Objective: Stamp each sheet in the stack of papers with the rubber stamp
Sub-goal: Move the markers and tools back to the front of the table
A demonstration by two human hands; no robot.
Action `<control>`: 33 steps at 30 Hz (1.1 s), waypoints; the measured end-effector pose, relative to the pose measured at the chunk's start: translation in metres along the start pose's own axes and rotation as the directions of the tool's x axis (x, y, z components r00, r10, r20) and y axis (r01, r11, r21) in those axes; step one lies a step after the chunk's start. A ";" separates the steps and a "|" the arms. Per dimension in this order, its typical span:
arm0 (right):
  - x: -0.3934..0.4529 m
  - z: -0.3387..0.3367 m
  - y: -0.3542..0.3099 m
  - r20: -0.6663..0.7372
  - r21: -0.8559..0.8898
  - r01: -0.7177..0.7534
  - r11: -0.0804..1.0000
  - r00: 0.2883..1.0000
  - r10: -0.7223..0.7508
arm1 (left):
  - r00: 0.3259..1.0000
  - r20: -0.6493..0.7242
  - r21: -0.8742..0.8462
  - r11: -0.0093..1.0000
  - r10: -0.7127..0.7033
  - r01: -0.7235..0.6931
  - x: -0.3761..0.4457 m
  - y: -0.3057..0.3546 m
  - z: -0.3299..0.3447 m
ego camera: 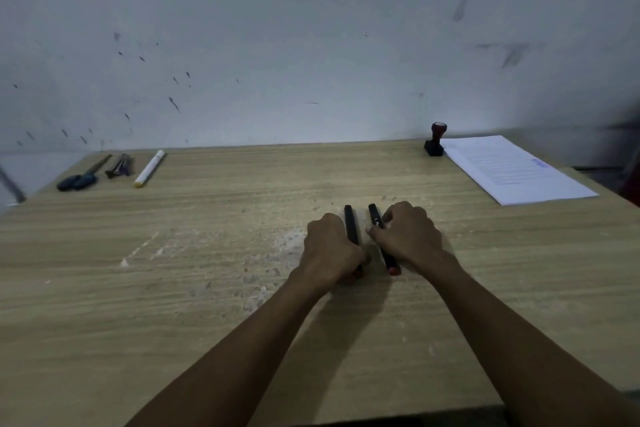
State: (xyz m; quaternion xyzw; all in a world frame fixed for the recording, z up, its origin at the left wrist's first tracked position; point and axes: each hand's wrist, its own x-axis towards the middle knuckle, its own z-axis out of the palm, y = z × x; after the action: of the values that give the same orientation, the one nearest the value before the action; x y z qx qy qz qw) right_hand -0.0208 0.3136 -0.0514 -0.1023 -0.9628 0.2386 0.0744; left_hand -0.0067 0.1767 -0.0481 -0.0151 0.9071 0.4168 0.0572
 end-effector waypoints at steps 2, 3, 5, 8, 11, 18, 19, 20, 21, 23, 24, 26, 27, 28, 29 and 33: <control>-0.001 -0.002 0.000 0.007 0.009 0.003 1.000 1.000 -0.003 | 1.000 0.007 -0.010 1.000 -0.010 0.010 -0.001 0.000 -0.001; -0.001 -0.003 0.000 0.009 0.015 0.007 1.000 1.000 -0.007 | 1.000 0.013 -0.014 1.000 -0.011 0.011 -0.002 0.001 -0.001; -0.003 -0.005 0.001 0.014 0.013 0.006 1.000 1.000 -0.006 | 1.000 0.024 -0.020 1.000 -0.009 0.009 -0.003 0.000 -0.002; -0.004 -0.007 0.002 0.015 -0.011 -0.001 1.000 1.000 0.001 | 0.999 0.032 0.004 1.000 -0.005 0.005 -0.006 -0.001 -0.006; -0.004 -0.009 0.002 0.012 -0.030 -0.009 1.000 1.000 0.009 | 0.999 0.047 0.014 1.000 -0.021 0.020 -0.007 -0.004 -0.012; -0.004 -0.009 -0.024 -0.065 -0.033 0.116 0.993 0.991 -0.118 | 1.000 -0.021 0.053 0.998 -0.022 0.023 -0.002 -0.026 -0.048; -0.004 -0.008 -0.032 -0.063 -0.004 0.144 0.990 0.988 -0.144 | 0.999 -0.042 0.044 0.999 -0.015 0.017 -0.001 -0.031 -0.057; -0.004 -0.006 -0.041 -0.060 0.030 0.169 0.985 0.984 -0.167 | 0.998 -0.062 0.035 0.999 -0.005 0.008 0.001 -0.036 -0.067; -0.005 -0.004 -0.049 -0.060 0.068 0.185 0.980 0.982 -0.182 | 0.996 -0.086 0.021 1.000 0.006 -0.004 0.003 -0.042 -0.077; -0.006 0.005 -0.069 -0.054 0.133 0.216 0.967 0.976 -0.210 | 0.988 -0.151 -0.001 1.000 0.024 -0.025 0.009 -0.058 -0.100; -0.005 0.011 -0.080 -0.043 0.155 0.234 0.960 0.972 -0.230 | 0.982 -0.186 0.003 0.999 0.035 -0.035 0.012 -0.067 -0.112; -0.005 0.025 -0.102 -0.017 0.177 0.256 0.950 0.966 -0.257 | 0.969 -0.243 0.020 0.999 0.049 -0.045 0.017 -0.086 -0.137; -0.006 0.033 -0.115 0.002 0.188 0.264 0.946 0.963 -0.269 | 0.961 -0.272 0.025 0.999 0.050 -0.045 0.019 -0.097 -0.150; -0.006 0.038 -0.125 0.017 0.195 0.275 0.941 0.959 -0.284 | 0.952 -0.301 0.028 0.999 0.052 -0.046 0.021 -0.104 -0.160; -0.006 0.048 -0.141 0.035 0.205 0.291 0.935 0.952 -0.304 | 0.942 -0.332 0.031 0.999 0.046 -0.038 0.023 -0.116 -0.175; -0.006 0.071 -0.184 0.079 0.227 0.310 0.923 0.939 -0.334 | 0.909 -0.418 0.003 1.000 0.012 -0.011 0.031 -0.145 -0.213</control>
State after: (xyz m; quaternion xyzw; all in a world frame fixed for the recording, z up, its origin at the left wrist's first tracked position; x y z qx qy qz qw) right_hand -0.0579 0.1217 -0.0268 0.0800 -0.9384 0.3295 0.0671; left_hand -0.0458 -0.0786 -0.0229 -0.0985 0.8985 0.4040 -0.1404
